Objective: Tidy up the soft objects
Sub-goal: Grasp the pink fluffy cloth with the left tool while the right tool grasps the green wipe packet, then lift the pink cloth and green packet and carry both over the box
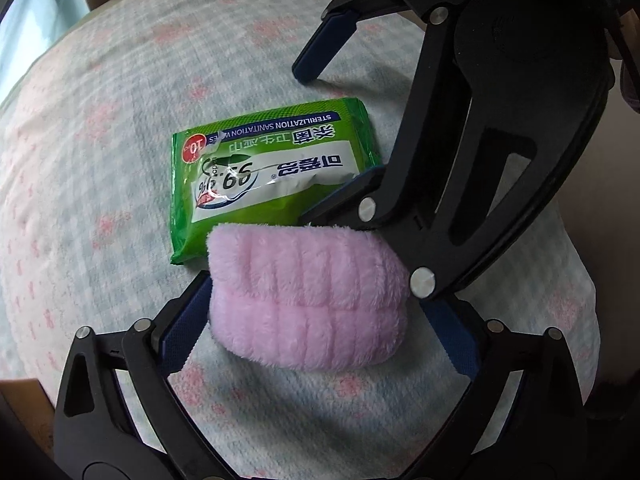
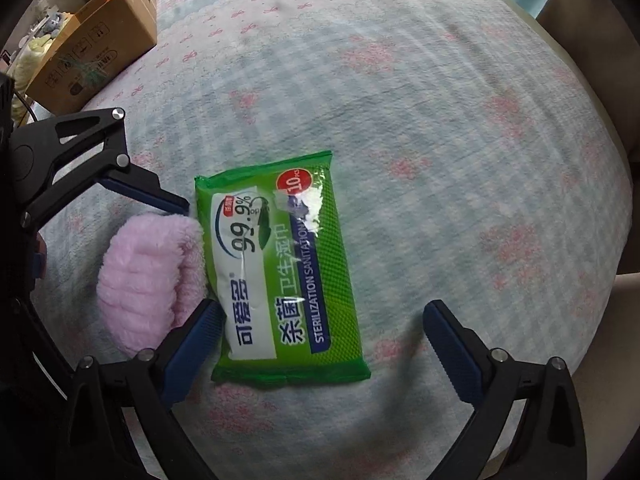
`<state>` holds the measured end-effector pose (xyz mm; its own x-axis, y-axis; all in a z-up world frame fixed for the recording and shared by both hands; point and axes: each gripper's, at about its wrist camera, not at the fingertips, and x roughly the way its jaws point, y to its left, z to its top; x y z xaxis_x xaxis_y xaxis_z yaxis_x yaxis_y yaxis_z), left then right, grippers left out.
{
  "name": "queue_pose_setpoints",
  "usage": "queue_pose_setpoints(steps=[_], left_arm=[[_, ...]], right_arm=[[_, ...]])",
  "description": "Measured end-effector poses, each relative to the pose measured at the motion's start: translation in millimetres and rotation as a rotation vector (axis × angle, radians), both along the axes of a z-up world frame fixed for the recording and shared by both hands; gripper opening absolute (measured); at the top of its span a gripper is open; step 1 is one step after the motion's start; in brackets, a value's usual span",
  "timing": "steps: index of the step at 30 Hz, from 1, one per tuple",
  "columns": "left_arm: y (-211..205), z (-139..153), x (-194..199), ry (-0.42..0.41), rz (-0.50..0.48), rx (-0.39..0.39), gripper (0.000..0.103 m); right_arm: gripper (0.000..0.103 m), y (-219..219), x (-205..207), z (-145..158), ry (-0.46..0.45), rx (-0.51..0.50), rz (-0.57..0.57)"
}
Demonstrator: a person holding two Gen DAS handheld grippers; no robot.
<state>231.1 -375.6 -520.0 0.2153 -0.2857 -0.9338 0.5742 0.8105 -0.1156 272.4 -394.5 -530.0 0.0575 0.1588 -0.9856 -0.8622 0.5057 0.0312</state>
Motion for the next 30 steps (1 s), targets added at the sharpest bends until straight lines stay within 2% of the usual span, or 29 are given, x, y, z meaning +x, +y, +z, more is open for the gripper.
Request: queue_pose_setpoints(steps=[1,2,3,4,7,8,10,16,26,30], left_arm=[[-0.4,-0.6,0.1,-0.005,0.001,0.005,0.082],[-0.7,-0.6,-0.1,-0.019,0.001,0.019,0.079],[-0.6,-0.5,-0.4,-0.027,-0.003,0.022,0.072],[1.2,0.3,0.1,-0.027,-0.002,0.014,0.069],[9.2,3.2,4.4,-0.011,0.011,-0.015,0.059],[11.2,4.4,5.5,-0.007,0.014,-0.024,0.057],[13.9,7.4,6.8,-0.008,0.016,-0.036,0.048],[23.4,18.6,8.2,-0.022,0.019,-0.055,0.034],[48.7,58.5,7.8,-0.069,0.066,-0.073,0.032],[69.5,88.4,5.9,-0.088,0.1,-0.096,0.032]], right_arm=[[0.093,2.8,-1.0,-1.1,0.002,0.003,0.008],[0.086,5.9,-2.7,-2.6,0.002,0.001,0.017],[0.083,8.3,-5.9,-4.8,0.005,0.0,0.026],[0.079,9.6,-7.4,-5.0,0.007,0.001,0.035],[0.056,11.1,-9.8,-2.5,0.013,0.012,0.035],[0.052,13.6,-10.2,-1.4,0.012,0.012,0.031],[0.049,14.1,-9.8,0.6,0.019,0.011,0.025],[0.04,19.0,-2.4,3.3,0.016,0.016,0.001],[0.039,15.2,8.7,52.3,-0.013,0.063,-0.128],[0.038,3.4,-11.1,81.0,-0.037,0.075,-0.18]])
